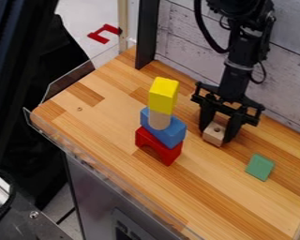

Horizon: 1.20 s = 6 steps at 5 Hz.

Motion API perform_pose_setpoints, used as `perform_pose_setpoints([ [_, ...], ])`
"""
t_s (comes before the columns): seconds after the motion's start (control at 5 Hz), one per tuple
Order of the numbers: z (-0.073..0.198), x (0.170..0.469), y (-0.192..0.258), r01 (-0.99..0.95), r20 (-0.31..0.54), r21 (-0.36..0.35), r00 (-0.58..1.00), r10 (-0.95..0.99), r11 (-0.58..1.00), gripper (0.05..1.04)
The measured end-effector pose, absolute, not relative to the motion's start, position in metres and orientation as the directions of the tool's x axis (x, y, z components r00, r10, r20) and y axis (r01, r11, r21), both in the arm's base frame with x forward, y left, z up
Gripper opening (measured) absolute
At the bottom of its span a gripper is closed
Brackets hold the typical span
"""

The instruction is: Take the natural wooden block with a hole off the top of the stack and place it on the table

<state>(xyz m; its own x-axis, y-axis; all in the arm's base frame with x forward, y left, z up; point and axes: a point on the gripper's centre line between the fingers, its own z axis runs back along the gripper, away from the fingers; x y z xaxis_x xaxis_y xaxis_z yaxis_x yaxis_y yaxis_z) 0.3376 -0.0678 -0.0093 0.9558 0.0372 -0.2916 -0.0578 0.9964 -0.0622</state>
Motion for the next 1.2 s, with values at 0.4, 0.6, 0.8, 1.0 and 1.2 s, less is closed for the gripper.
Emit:
perform_pose_setpoints([
  [0.4,0.001,0.338,-0.068,-0.042,-0.274,-0.005,0.961,0.039,0.999,1.003],
  [0.6,0.048,0.346,-0.064,-0.062,-0.172,0.037,0.983,0.067,0.997,1.0],
  [0.8,0.088,0.346,-0.064,-0.049,-0.085,0.072,0.995,0.055,0.996,1.0],
  [1.0,0.121,0.337,-0.069,-0.038,-0.056,0.091,0.997,0.043,0.995,1.0],
  [1.2,0.15,0.323,-0.065,-0.078,-0.025,0.09,0.996,0.081,0.993,1.0],
])
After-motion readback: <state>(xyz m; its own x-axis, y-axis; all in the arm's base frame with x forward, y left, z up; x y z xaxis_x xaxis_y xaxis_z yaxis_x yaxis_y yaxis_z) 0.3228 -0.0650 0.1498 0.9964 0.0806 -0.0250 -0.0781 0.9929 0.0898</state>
